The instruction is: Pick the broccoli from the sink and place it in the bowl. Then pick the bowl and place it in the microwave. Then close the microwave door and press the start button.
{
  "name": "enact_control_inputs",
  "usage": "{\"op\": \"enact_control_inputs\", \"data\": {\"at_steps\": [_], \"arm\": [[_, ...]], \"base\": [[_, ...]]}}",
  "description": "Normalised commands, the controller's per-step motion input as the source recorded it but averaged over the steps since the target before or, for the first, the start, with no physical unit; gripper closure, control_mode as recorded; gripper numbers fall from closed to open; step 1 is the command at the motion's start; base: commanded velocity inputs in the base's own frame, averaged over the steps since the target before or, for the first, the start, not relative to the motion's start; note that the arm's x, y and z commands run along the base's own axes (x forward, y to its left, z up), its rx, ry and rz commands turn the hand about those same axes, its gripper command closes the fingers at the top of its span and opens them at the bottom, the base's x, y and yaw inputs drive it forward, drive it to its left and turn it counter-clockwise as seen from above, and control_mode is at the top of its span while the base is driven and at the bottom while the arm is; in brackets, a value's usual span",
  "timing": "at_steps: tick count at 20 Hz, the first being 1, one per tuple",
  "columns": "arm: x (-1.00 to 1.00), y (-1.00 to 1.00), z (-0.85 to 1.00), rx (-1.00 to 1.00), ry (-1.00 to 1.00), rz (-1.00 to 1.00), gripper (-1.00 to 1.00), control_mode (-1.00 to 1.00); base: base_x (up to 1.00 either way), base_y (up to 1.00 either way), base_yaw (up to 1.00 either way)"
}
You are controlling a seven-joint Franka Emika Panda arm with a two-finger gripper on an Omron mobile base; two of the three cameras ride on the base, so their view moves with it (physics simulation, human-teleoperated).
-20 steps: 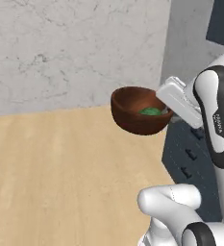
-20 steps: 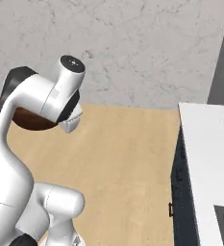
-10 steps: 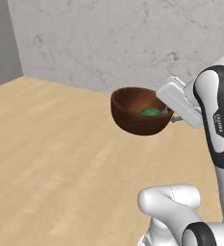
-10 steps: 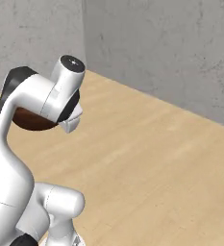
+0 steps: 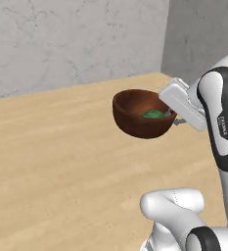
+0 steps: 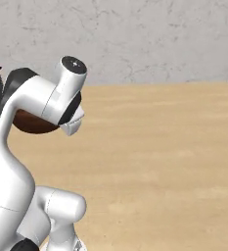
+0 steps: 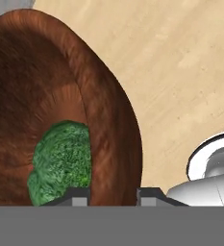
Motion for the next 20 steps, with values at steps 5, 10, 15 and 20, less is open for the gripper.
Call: {"op": "enact_control_inputs", "data": {"at_steps": [5, 10, 15, 20], "arm": [[0.00, 0.00, 0.00, 0.00, 0.00, 0.00, 1.00, 1.00], [0.00, 0.00, 0.00, 0.00, 0.00, 0.00, 1.00, 1.00], [0.00, 0.00, 0.00, 0.00, 0.00, 0.00, 1.00, 1.00], [0.00, 0.00, 0.00, 0.00, 0.00, 0.00, 1.00, 1.00]], "base": [[0.00, 0.33, 1.00], [0.02, 0.36, 0.95], [0.83, 0.53, 0.63], [0.82, 0.71, 0.51]]}}
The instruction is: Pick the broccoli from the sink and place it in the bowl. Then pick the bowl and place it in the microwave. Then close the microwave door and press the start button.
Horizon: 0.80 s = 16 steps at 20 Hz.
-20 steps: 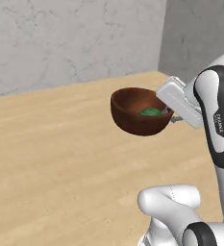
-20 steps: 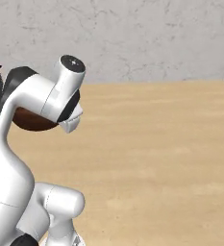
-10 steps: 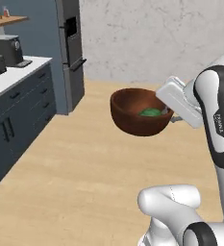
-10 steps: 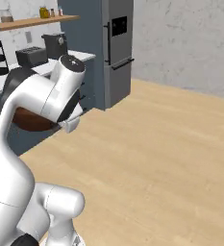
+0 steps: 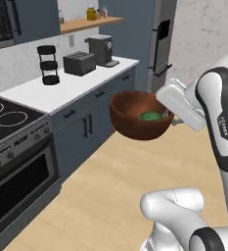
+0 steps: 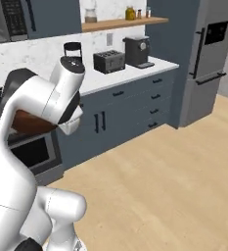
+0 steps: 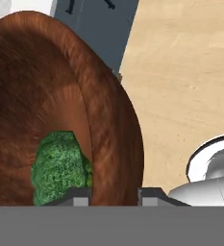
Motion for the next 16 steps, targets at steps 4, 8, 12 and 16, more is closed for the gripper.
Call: {"op": "enact_control_inputs", "data": {"at_steps": [4, 8, 12, 16], "arm": [[0.00, 0.00, 0.00, 0.00, 0.00, 0.00, 1.00, 1.00], [0.00, 0.00, 0.00, 0.00, 0.00, 0.00, 1.00, 1.00], [0.00, 0.00, 0.00, 0.00, 0.00, 0.00, 1.00, 1.00], [0.00, 0.00, 0.00, 0.00, 0.00, 0.00, 1.00, 1.00]], "base": [[0.51, 0.98, 0.49], [0.91, 0.68, 0.41], [0.64, -0.02, 0.35], [0.49, 0.00, 0.35]]}}
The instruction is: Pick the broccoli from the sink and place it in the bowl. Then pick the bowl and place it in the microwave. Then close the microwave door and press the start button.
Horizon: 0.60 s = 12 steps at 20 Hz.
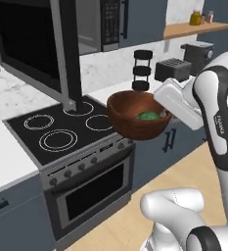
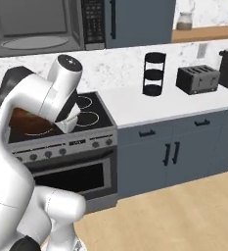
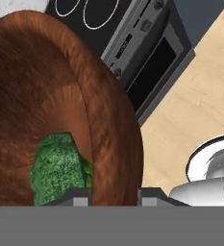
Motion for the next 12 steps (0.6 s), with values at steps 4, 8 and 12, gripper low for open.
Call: {"op": "enact_control_inputs", "data": {"at_steps": [4, 8, 12], "arm": [[0.00, 0.00, 0.00, 0.00, 0.00, 0.00, 1.00, 1.00], [0.00, 0.00, 0.00, 0.00, 0.00, 0.00, 1.00, 1.00], [0.00, 0.00, 0.00, 0.00, 0.00, 0.00, 1.00, 1.00]], "base": [[0.45, 0.00, 0.38], [0.88, -0.24, 0.38], [0.80, -0.39, 0.30]]}}
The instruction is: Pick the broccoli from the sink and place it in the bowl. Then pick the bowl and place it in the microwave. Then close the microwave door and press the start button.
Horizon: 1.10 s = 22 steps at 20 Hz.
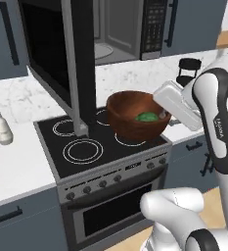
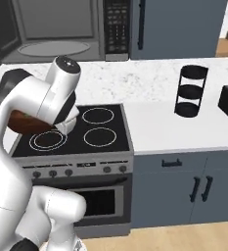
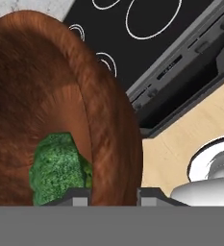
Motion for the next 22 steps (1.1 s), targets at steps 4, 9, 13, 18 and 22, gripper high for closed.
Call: {"op": "enact_control_inputs", "data": {"at_steps": [4, 9, 13, 18, 22], "arm": [[0.00, 0.00, 0.00, 0.00, 0.00, 0.00, 1.00, 1.00], [0.00, 0.00, 0.00, 0.00, 0.00, 0.00, 1.00, 1.00], [0.00, 0.00, 0.00, 0.00, 0.00, 0.00, 1.00, 1.00], [0.00, 0.00, 0.00, 0.00, 0.00, 0.00, 1.00, 1.00], [0.07, 0.03, 0.56, 0.00, -0.14, 0.00, 1.00, -1.00]], "base": [[0.46, -0.22, 0.24], [0.61, 0.00, 0.31], [0.62, 0.00, 0.26], [0.15, 0.00, 0.12], [0.00, 0.00, 0.01]]}}
